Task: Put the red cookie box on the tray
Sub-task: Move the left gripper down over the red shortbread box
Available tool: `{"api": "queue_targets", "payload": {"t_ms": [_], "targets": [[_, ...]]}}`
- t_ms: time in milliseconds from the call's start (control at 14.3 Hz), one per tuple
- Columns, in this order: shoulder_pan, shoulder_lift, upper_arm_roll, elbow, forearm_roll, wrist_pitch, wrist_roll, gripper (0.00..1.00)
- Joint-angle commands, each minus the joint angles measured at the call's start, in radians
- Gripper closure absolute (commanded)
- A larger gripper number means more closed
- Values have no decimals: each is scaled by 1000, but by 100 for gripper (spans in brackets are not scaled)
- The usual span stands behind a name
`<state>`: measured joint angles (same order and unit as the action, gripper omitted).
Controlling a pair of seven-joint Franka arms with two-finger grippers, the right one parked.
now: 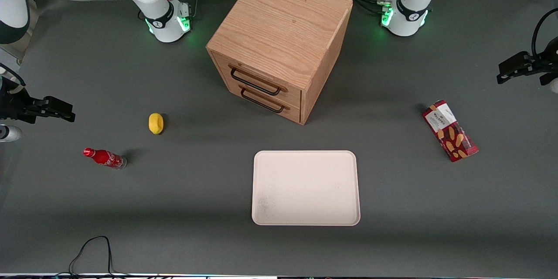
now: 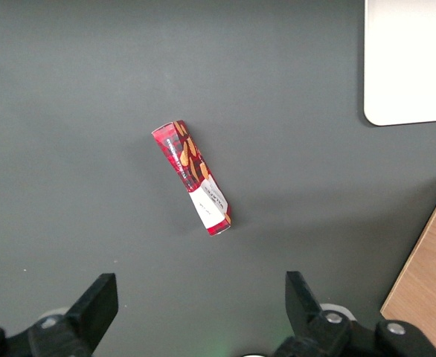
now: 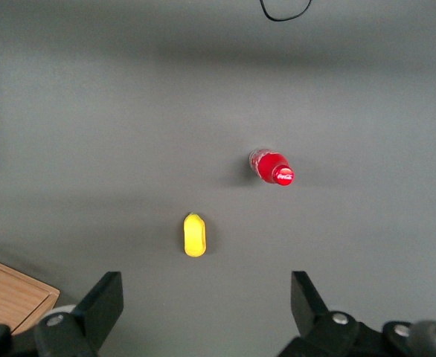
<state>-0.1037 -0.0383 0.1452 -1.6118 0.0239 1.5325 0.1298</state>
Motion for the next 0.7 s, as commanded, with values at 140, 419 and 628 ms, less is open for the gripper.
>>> {"api": "queue_targets", "payload": {"t_ms": [140,419,628], "targets": [[4,3,2,27,-9,-20,36,0],[12,34,10,-90,7,33,8,0],[39,57,40,-274,8,297,-126,0]]}}
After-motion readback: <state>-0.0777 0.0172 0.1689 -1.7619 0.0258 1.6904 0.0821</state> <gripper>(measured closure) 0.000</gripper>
